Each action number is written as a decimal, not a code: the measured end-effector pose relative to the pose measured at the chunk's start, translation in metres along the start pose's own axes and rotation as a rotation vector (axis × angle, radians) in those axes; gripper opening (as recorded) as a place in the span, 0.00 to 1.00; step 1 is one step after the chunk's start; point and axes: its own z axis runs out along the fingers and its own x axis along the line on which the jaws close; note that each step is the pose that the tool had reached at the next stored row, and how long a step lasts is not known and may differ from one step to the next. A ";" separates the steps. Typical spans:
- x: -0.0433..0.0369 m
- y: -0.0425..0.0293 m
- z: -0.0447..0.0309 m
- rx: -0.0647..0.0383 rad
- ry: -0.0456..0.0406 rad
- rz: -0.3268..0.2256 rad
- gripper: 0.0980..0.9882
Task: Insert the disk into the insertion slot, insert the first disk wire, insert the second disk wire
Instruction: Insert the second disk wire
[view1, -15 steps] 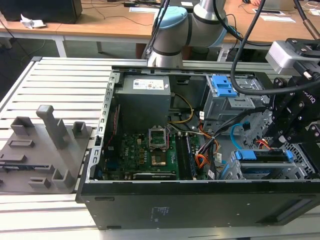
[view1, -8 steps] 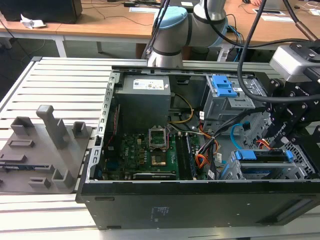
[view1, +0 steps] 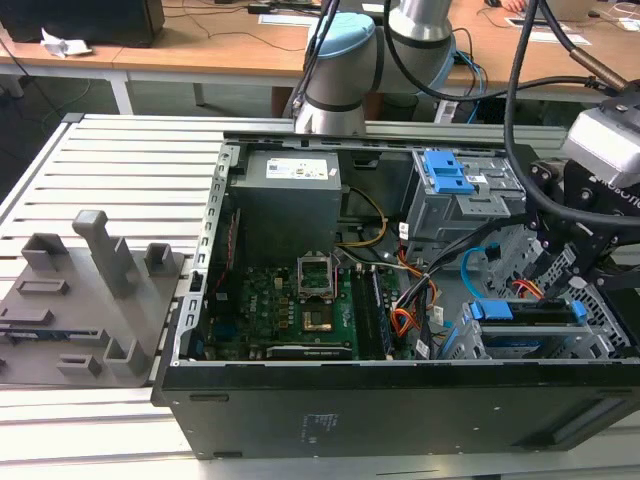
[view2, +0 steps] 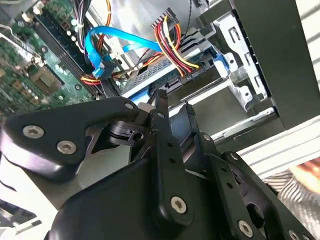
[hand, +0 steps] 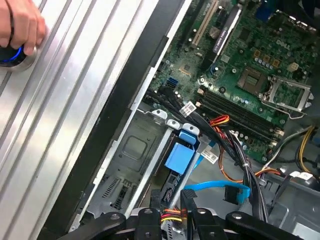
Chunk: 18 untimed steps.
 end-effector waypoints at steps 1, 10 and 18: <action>0.0000 0.0000 0.0000 0.000 0.0012 -0.026 0.23; 0.0000 0.0000 0.0000 -0.002 0.0103 -0.231 0.23; 0.0000 0.0000 0.0000 -0.002 0.0110 -0.244 0.31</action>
